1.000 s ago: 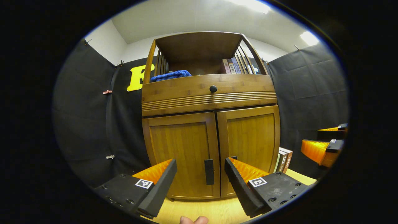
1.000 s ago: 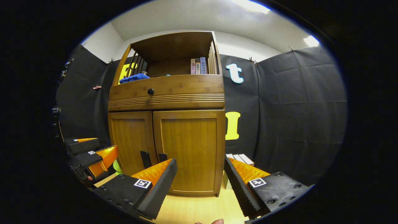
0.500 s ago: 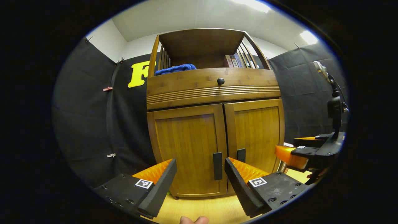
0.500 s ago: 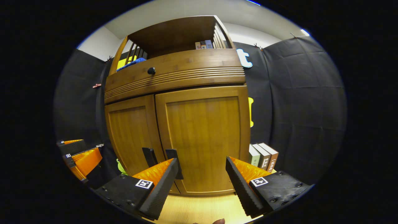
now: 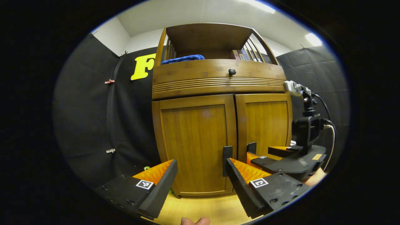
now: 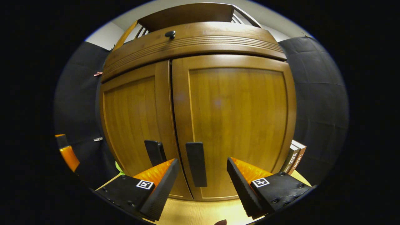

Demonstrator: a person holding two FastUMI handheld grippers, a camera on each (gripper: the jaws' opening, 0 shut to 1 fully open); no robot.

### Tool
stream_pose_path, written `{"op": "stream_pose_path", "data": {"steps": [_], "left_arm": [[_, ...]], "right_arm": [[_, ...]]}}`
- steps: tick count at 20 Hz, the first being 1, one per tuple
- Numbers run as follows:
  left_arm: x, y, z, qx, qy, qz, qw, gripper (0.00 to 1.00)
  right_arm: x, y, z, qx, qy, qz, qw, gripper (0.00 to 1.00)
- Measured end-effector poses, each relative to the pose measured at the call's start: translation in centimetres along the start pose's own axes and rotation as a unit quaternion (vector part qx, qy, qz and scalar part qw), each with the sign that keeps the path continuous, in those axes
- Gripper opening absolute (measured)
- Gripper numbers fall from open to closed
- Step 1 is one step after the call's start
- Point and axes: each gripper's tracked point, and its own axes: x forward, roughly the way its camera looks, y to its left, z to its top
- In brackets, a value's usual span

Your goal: Open the right door of the double-door shoe cabinet with the right hand, and open the left door with the left hand.

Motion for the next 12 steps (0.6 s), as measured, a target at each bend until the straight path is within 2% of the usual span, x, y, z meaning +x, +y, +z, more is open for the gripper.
{"op": "stream_pose_path", "data": {"steps": [2,3,4,5,7,8,9,11,12], "left_arm": [[-0.1,0.1,0.1,0.004,0.000,0.003,1.000,1.00],[-0.1,0.1,0.1,0.007,0.001,0.005,1.000,0.96],[-0.1,0.1,0.2,0.007,0.003,0.005,1.000,0.96],[0.0,0.1,0.0,0.005,0.005,0.007,1.000,0.96],[0.0,0.1,0.1,0.001,0.008,0.007,1.000,0.97],[0.0,0.2,0.1,0.000,0.009,0.009,1.000,0.96],[-0.1,0.2,0.0,-0.001,0.009,0.011,1.000,0.96],[-0.1,0.3,-0.1,-0.003,0.010,0.015,1.000,0.96],[-0.2,0.3,-0.1,-0.004,0.011,0.017,1.000,0.96]], "right_arm": [[1.1,0.1,-1.4,0.000,0.015,-0.006,1.000,0.98],[1.9,0.1,-1.9,-0.001,0.019,-0.014,1.000,0.97],[2.7,-0.1,-2.4,0.000,0.024,-0.021,0.999,0.81],[3.1,-0.2,-2.7,0.004,0.025,-0.026,0.999,0.79],[3.9,-0.2,-2.7,0.010,0.025,-0.030,0.999,0.61],[4.2,0.1,-2.5,0.013,0.023,-0.028,0.999,0.58],[4.4,0.2,-2.4,0.011,0.024,-0.028,0.999,0.42],[3.8,-0.2,-2.2,-0.001,0.026,-0.031,0.999,0.36],[4.0,0.0,-2.5,-0.004,0.030,-0.027,0.999,0.37]]}}
